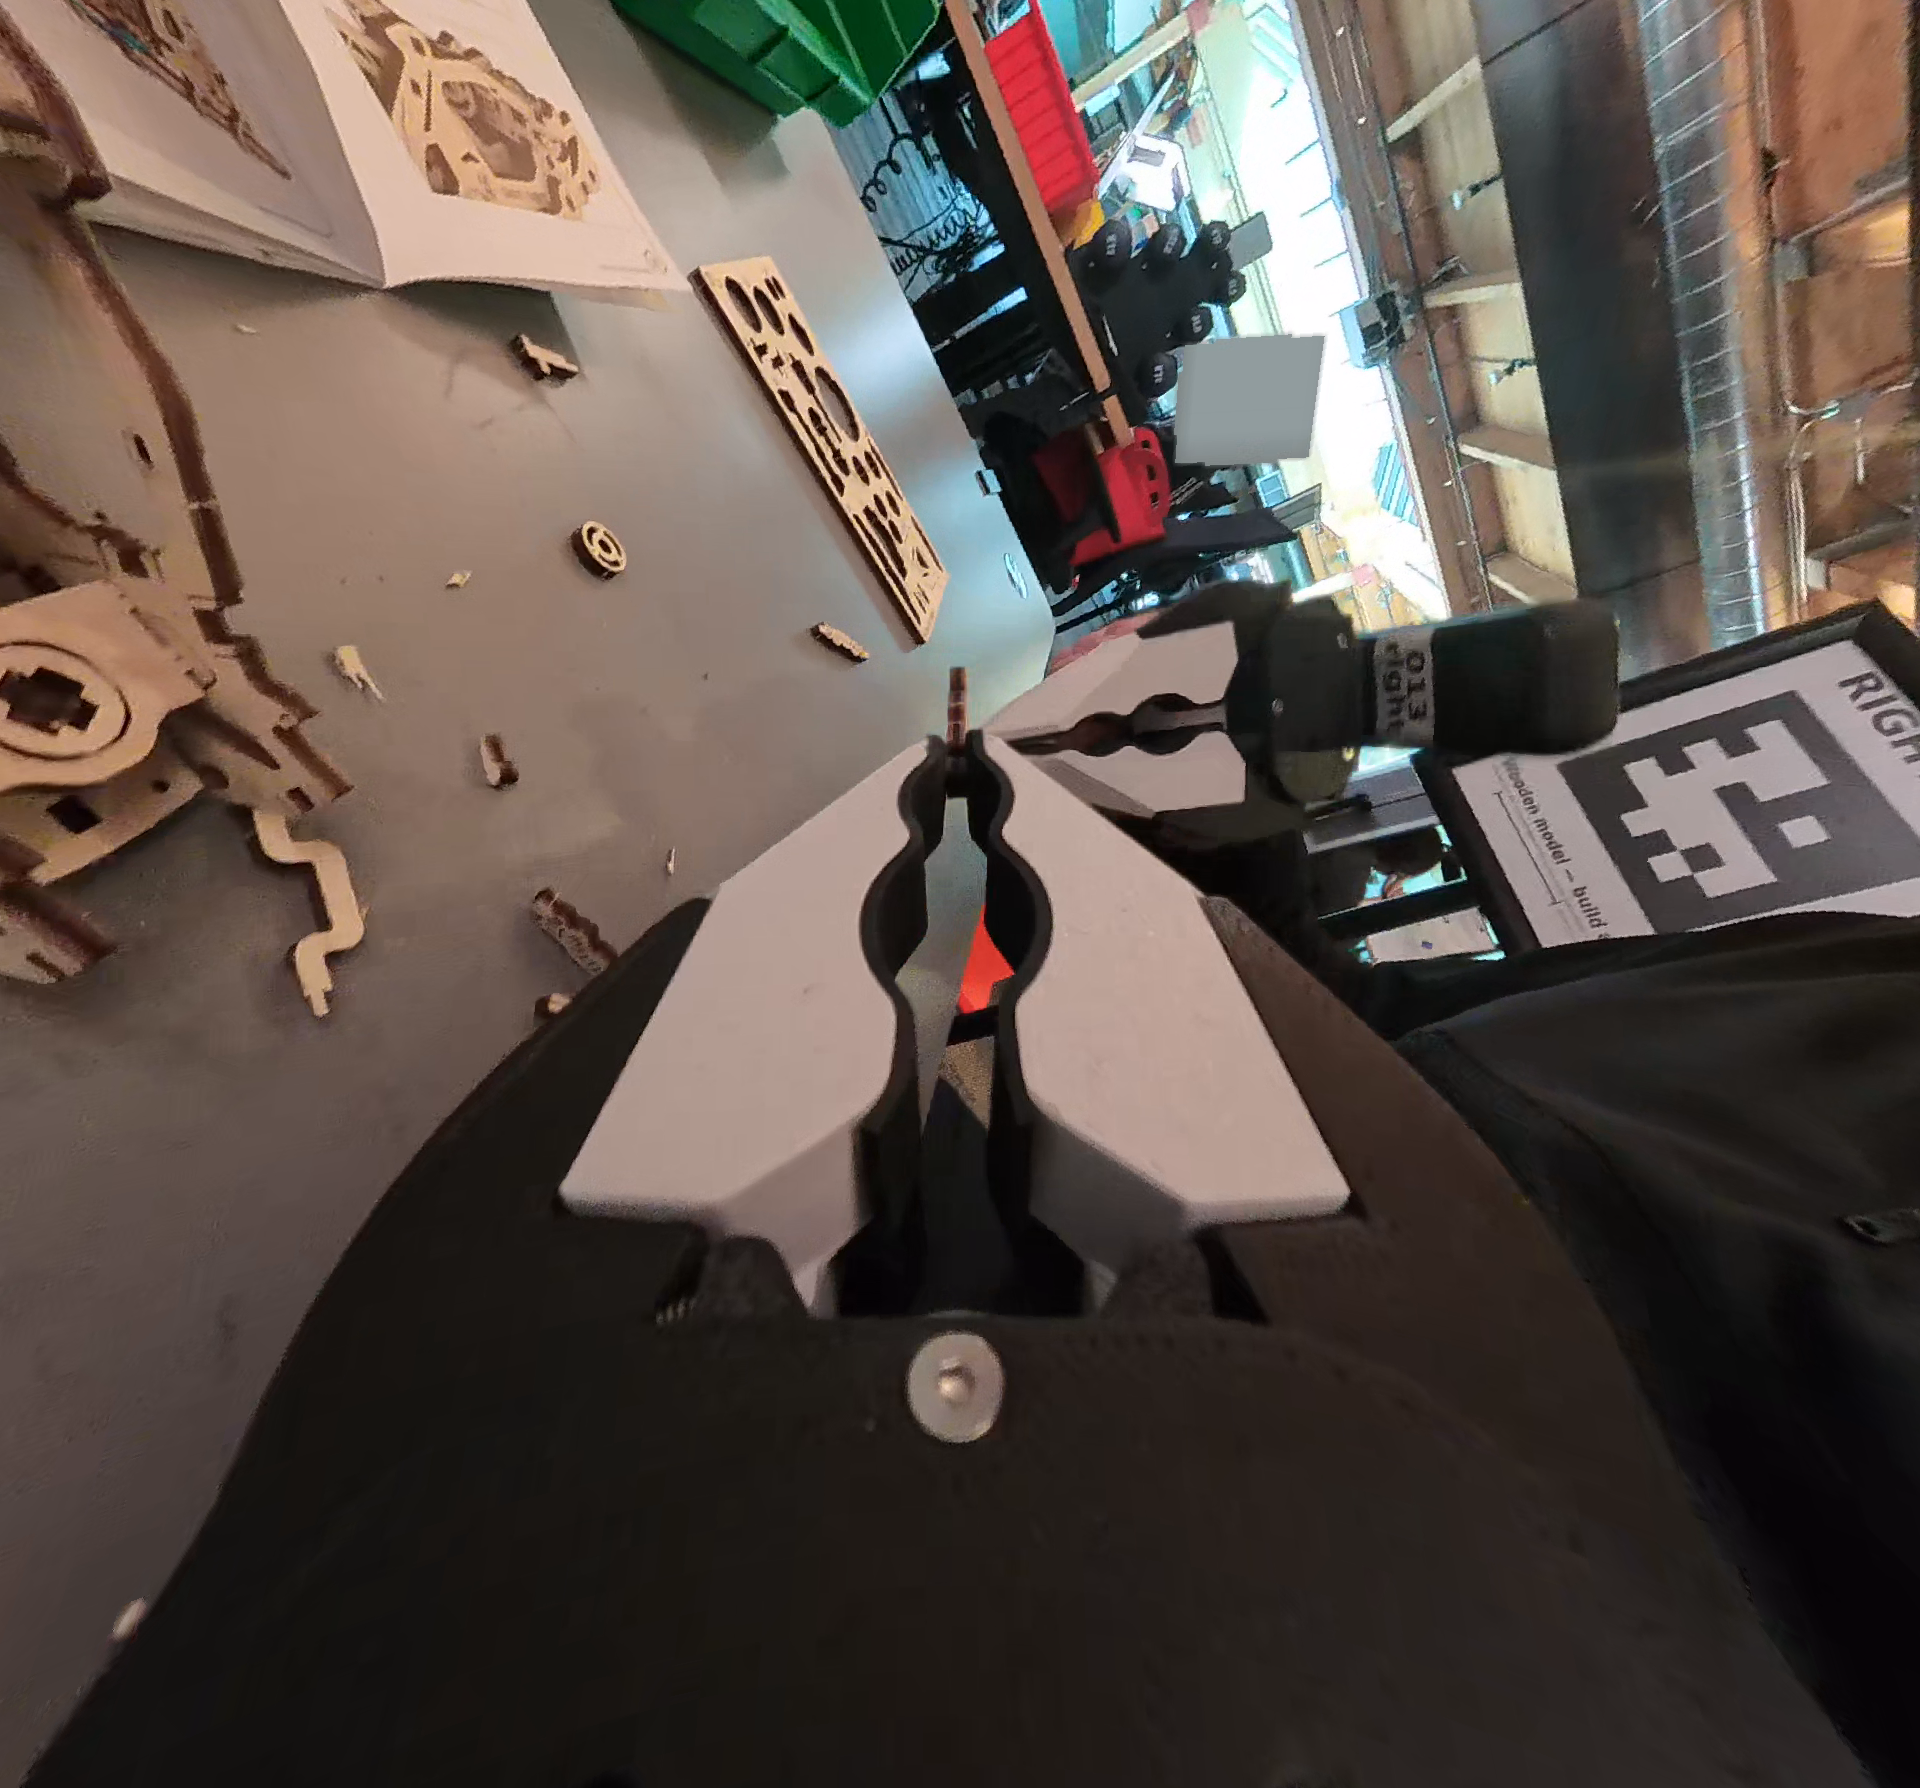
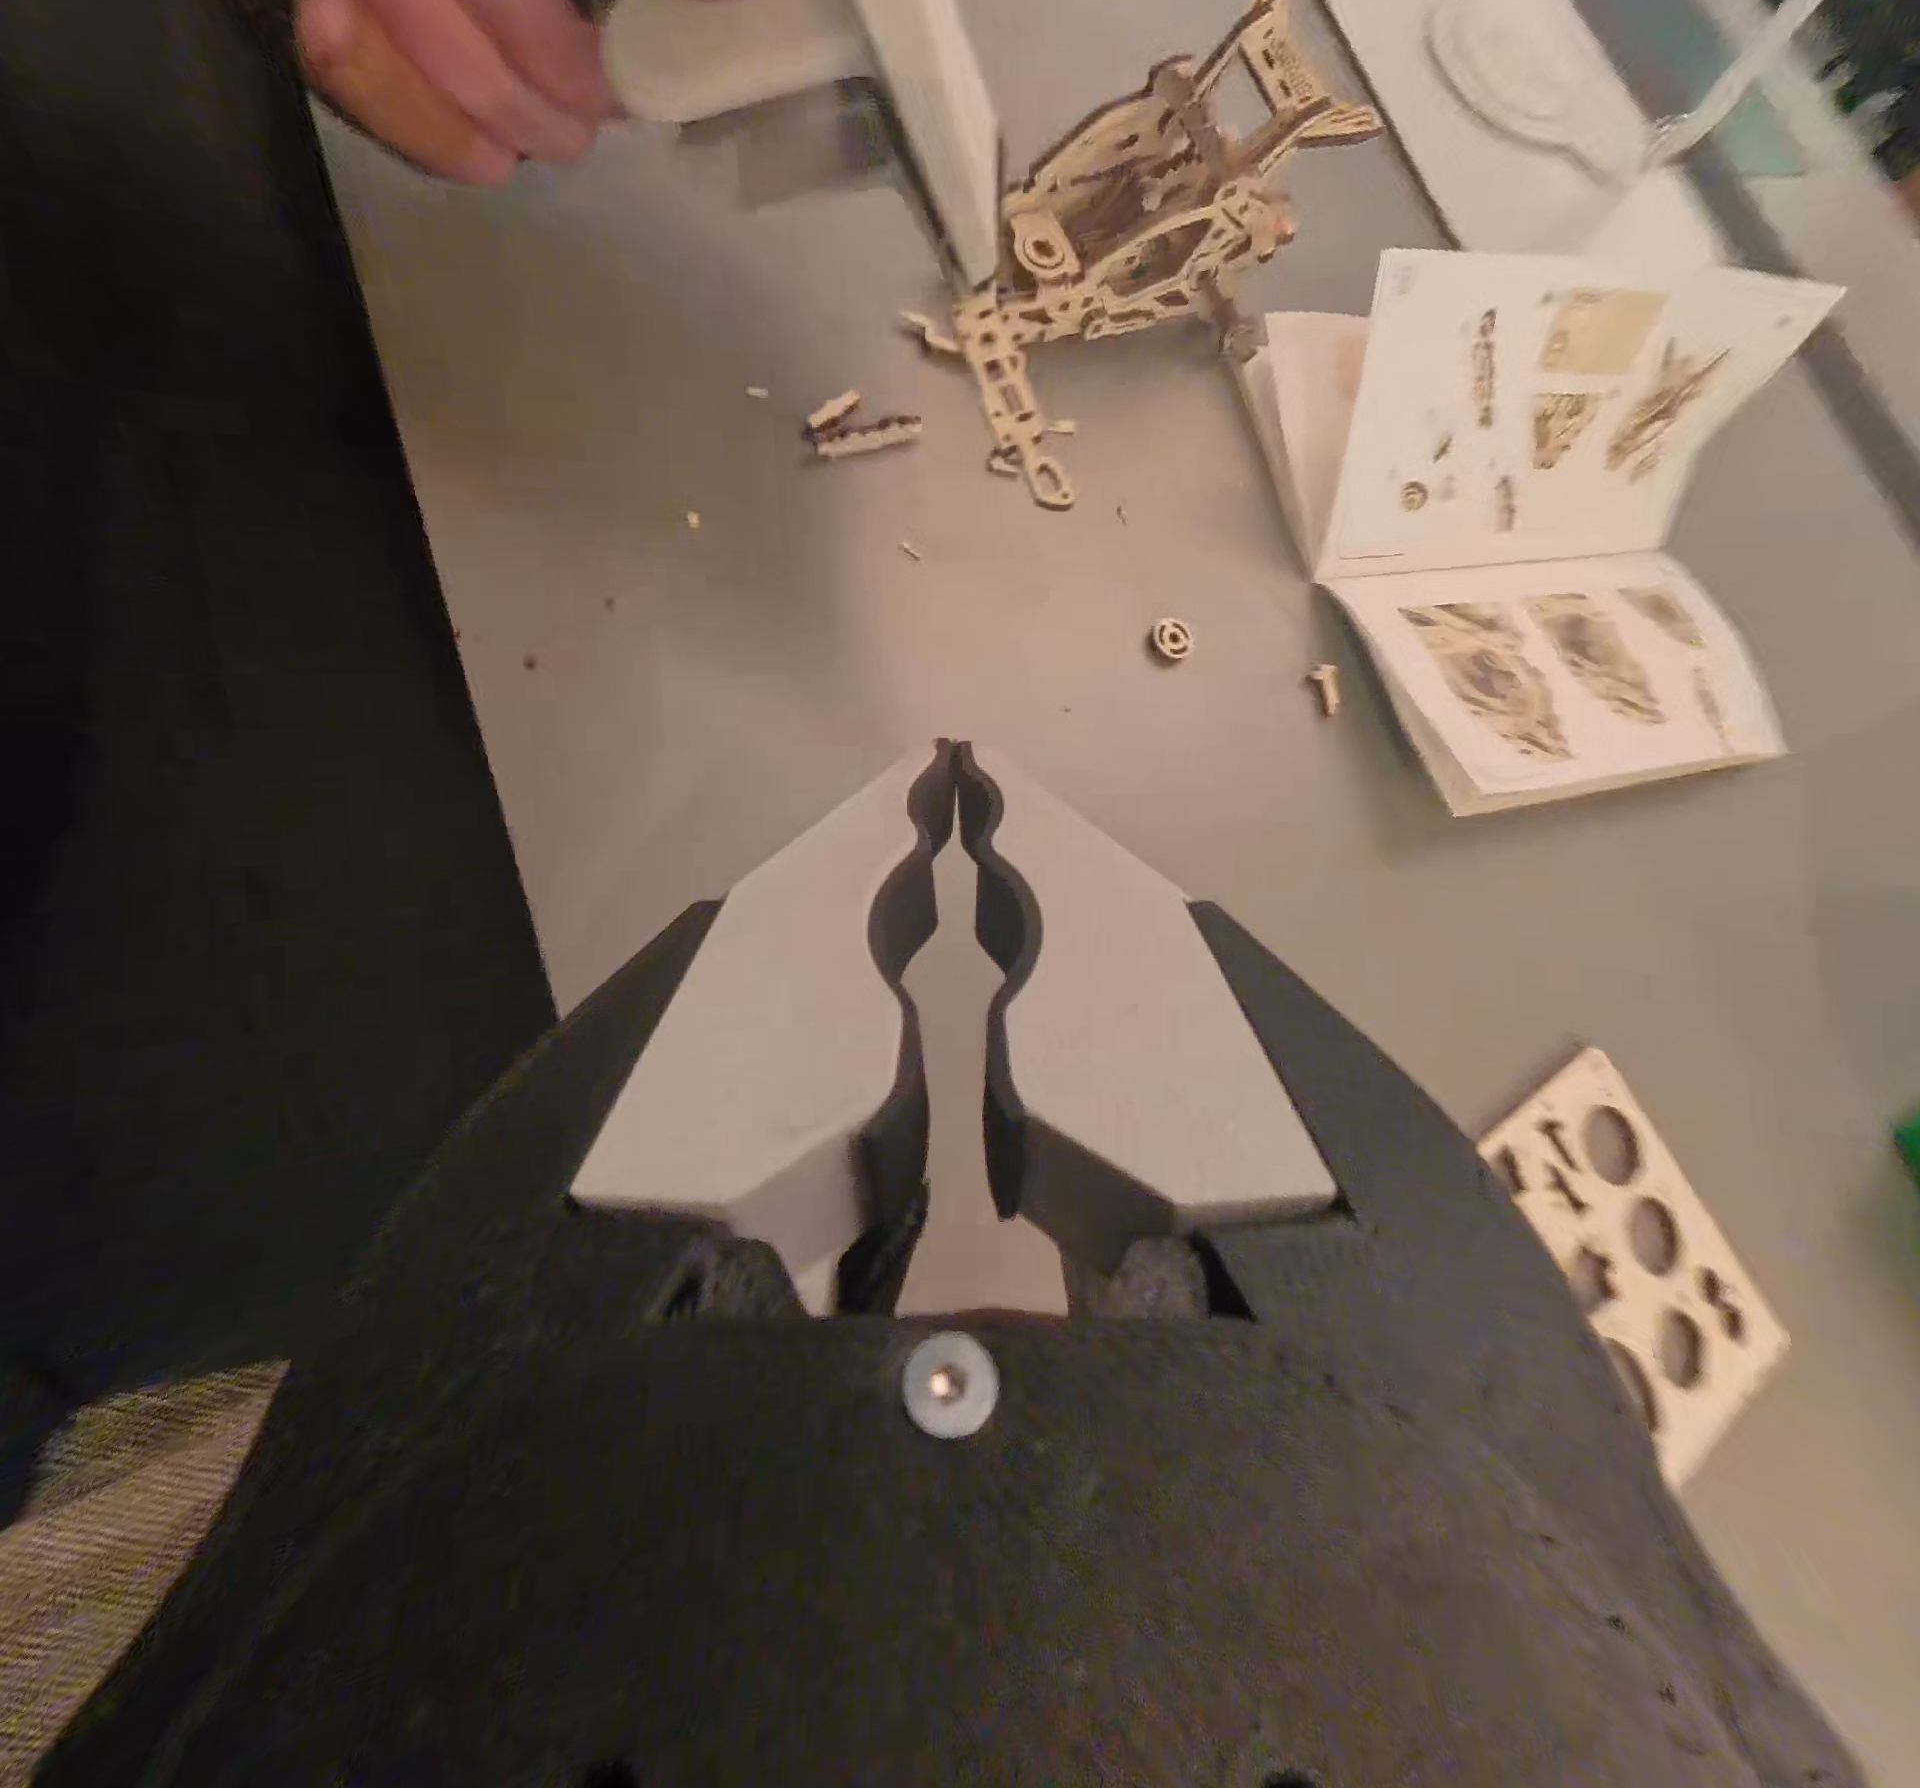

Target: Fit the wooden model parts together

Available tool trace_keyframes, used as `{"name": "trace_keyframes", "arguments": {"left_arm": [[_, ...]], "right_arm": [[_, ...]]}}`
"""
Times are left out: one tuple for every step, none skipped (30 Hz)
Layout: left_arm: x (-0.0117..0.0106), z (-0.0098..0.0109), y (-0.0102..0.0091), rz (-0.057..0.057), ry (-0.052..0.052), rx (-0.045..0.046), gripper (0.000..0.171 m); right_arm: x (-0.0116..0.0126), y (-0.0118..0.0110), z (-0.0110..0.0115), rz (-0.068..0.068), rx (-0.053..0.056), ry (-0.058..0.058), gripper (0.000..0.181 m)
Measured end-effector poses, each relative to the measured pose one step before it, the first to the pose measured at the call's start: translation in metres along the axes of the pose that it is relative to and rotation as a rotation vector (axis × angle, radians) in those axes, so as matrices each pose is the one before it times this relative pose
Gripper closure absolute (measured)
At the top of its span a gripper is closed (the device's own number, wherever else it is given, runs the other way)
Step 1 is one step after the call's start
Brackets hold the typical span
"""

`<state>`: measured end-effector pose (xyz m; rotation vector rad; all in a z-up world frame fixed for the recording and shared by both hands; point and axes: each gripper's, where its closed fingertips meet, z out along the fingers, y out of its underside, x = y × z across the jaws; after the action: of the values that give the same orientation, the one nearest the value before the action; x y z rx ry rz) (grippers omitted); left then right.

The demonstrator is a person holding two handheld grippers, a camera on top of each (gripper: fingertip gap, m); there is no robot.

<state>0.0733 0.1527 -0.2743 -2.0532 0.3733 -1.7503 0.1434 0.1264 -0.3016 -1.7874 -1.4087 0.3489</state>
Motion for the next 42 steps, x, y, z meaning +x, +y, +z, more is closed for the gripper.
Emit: {"name": "trace_keyframes", "arguments": {"left_arm": [[0.00014, -0.00071, 0.00174, -0.002, 0.0025, -0.00579, 0.171], [-0.00038, -0.00073, 0.00164, -0.0007, -0.0018, -0.00422, 0.171], [-0.00115, -0.00111, 0.00127, 0.0044, -0.0086, -0.00251, 0.171], [-0.00046, -0.00093, 0.0017, 0.0044, -0.0051, -0.00514, 0.171], [0.00099, -0.00055, 0.00194, -0.0012, 0.0051, -0.00662, 0.171], [0.00156, 0.00005, 0.00205, -0.0045, 0.0093, -0.00591, 0.171], [0.0013, 0.0003, 0.00169, -0.0034, 0.0073, -0.00365, 0.171], [0.00116, 0.00072, 0.0018, -0.0035, 0.0079, -0.00554, 0.171], [0.00112, 0.00092, 0.00179, -0.0035, 0.0084, -0.00736, 0.171], [0.0006, 0.00059, 0.00046, -0.0026, 0.0053, 0.00067, 0.171], [0.00066, 0.00047, 0.00046, -0.0028, 0.0066, -0.00124, 0.171], [0.00092, 0.00044, 0.00048, -0.003, 0.0093, -0.00335, 0.171], [0.00052, 0.00058, 0.00144, -0.0057, 0.0072, -0.00892, 0.171], [-0.00047, -0.00015, 0.00049, -0.0105, 0.0026, -0.00197, 0.171], [-0.00113, -0.00148, -0.00141, -0.0146, 0.0019, 0.00935, 0.171], [-0.00012, -0.00114, -0.00077, -0.0109, 0.0092, 0.00322, 0.171], [-0.00027, -0.001, -0.00045, -0.0004, 0.0042, 0.00155, 0.171], [-0.0011, -0.00092, -0.00077, 0.0025, -0.0031, 0.00483, 0.171], [0.00007, -0.00168, -0.00213, 0.0059, 0.0019, 0.01381, 0.17], [-0.00001, -0.00281, -0.00222, 0.0079, 0.0006, 0.01044, 0.167], [-0.00151, -0.00389, -0.0021, 0.0109, -0.0118, 0.00713, 0.163], [-0.00246, -0.00516, -0.0021, 0.0242, -0.0247, 0.00713, 0.16], [-0.00375, -0.00578, -0.0008, 0.0324, -0.0358, -0.00207, 0.159], [-0.00555, -0.00634, 0.00008, 0.0335, -0.0473, -0.00646, 0.158], [-0.00664, -0.0062, 0.00076, 0.0343, -0.053, -0.00825, 0.158], [-0.00754, -0.00572, 0.00161, 0.0349, -0.0576, -0.01136, 0.157], [-0.00734, -0.00505, 0.00185, 0.0332, -0.0557, -0.01146, 0.157], [-0.00755, -0.0043, 0.00187, 0.034, -0.0567, -0.01131, 0.157], [-0.00733, -0.00301, 0.00211, 0.0337, -0.0542, -0.01447, 0.157], [-0.00548, -0.00186, 0.00167, 0.0265, -0.0403, -0.01173, 0.156], [-0.0035, -0.00091, 0.00073, 0.0162, -0.025, -0.00705, 0.155], [-0.00268, -0.00036, -0.00029, 0.0114, -0.0173, -0.00088, 0.155], [-0.00263, 0.00019, -0.00005, 0.0105, -0.0159, -0.00328, 0.155], [-0.00402, 0.00025, -0.00035, 0.0135, -0.0229, -0.00449, 0.153], [-0.00524, 0.00018, -0.00105, 0.0155, -0.029, -0.00017, 0.153], [-0.0065, 0.00061, -0.00048, 0.0197, -0.0361, -0.00414, 0.153], [-0.00661, 0.00101, 0.00007, 0.0253, -0.0372, -0.01329, 0.153], [-0.0065, 0.00063, -0.00136, 0.0262, -0.0365, -0.00653, 0.152], [-0.00429, 0.00079, -0.00248, 0.019, -0.0207, -0.00051, 0.152], [-0.00324, 0.0015, -0.0021, 0.0069, -0.0106, -0.00416, 0.152], [-0.00348, 0.00194, -0.002, 0.0056, -0.0133, -0.00272, 0.151], [-0.00297, 0.0024, -0.00116, 0.0058, -0.0102, -0.007, 0.15]], "right_arm": [[0.00026, -0.00497, 0.00042, 0.0462, 0.0274, -0.0232, 0.181], [0.0008, -0.00812, -0.00086, 0.0317, 0.0513, -0.0162, 0.181], [0.0035, -0.00659, -0.00052, 0.0248, 0.0365, 0.0029, 0.17], [0.00675, -0.00344, 0.00072, 0.0193, 0.0116, 0.0276, 0.151], [-0.00049, -0.00212, 0.00167, -0.0022, 0.0038, -0.0152, 0.15], [-0.00346, -0.00398, 0.00208, -0.0101, 0.0156, -0.0271, 0.151], [-0.00167, -0.00375, 0.00296, -0.0088, 0.0135, -0.0112, 0.15], [-0.00151, -0.0021, 0.00421, -0.0087, 0.0018, -0.0076, 0.15], [-0.00352, -0.00086, 0.00527, -0.0151, -0.0062, -0.0171, 0.15], [-0.0041, -0.0009, 0.00516, -0.023, -0.0058, -0.0159, 0.152], [-0.003, -0.00142, 0.00448, -0.0256, -0.0005, -0.0063, 0.16], [-0.0022, -0.00125, 0.00394, -0.0171, -0.0006, -0.005, 0.168], [-0.0008, -0.00168, 0.00286, -0.0059, 0.0048, -0.0017, 0.172], [-0.00076, -0.00108, 0.00211, 0.0037, 0.0052, -0.0084, 0.173], [-0.0004, -0.00073, 0.00142, 0.0099, 0.0055, -0.0089, 0.174], [-0.00114, -0.00069, 0.0011, 0.0116, 0.0061, -0.015, 0.175], [-0.00062, -0.00015, 0.00102, 0.0078, 0.0026, -0.0106, 0.175], [-0.00042, -0.00011, 0.00077, 0.0041, 0.0021, -0.0101, 0.175], [0.00072, 0.0003, 0.00042, 0.0053, -0.0003, -0.0047, 0.175], [0.00215, 0.00176, 0.00032, 0.0071, -0.0076, 0.0005, 0.175], [0.00229, 0.00343, 0.00018, 0.0052, -0.0156, -0.0001, 0.175], [0.00278, 0.00415, 0.00027, 0.0019, -0.0183, 0.0043, 0.175], [0.00342, 0.00522, 0.00047, 0.0076, -0.0243, 0.0086, 0.175], [0.0025, 0.00664, 0.00139, 0.0102, -0.0313, 0.0022, 0.175], [0.00115, 0.00678, 0.00191, 0.003, -0.0301, -0.0033, 0.175], [0.00078, 0.0058, 0.0019, -0.0047, -0.0242, -0.0006, 0.175], [0.00053, 0.00477, 0.00165, -0.0009, -0.0198, -0.0022, 0.175], [-0.00039, 0.00396, 0.00147, 0.0065, -0.0171, -0.0093, 0.175], [0.00034, 0.0027, 0.00111, 0.0063, -0.011, -0.0035, 0.175], [0.00058, 0.00221, 0.00108, 0.0082, -0.0094, -0.0025, 0.175], [-0.00072, 0.00266, 0.00155, 0.013, -0.0141, -0.0138, 0.175], [-0.00056, 0.00239, 0.00173, 0.0085, -0.0145, -0.0109, 0.175], [0.00056, 0.00157, 0.00144, -0.0015, -0.0084, 0.001, 0.174], [0.00007, 0.00126, 0.00131, -0.002, -0.0087, -0.0019, 0.174], [0.00004, 0.00148, 0.00114, -0.0005, -0.0116, -0.0025, 0.175], [0.00088, 0.00052, 0.00065, -0.0058, -0.0055, 0.0046, 0.174], [0.00028, 0.00037, 0.00042, -0.0045, -0.0039, 0.0004, 0.175], [0.00017, 0.00053, 0.00051, -0.0015, -0.005, -0.0017, 0.175], [0.00041, 0.00051, 0.00042, -0.0022, -0.0032, -0.0002, 0.175], [0.00052, 0.00015, 0.00032, -0.0033, -0.0008, 0.0019, 0.175], [0.00034, 0.00013, 0.00012, -0.0037, 0.0002, 0.002, 0.175], [0.0002, 0.00003, 0.00005, -0.0021, 0.0009, 0.0009, 0.175]]}}
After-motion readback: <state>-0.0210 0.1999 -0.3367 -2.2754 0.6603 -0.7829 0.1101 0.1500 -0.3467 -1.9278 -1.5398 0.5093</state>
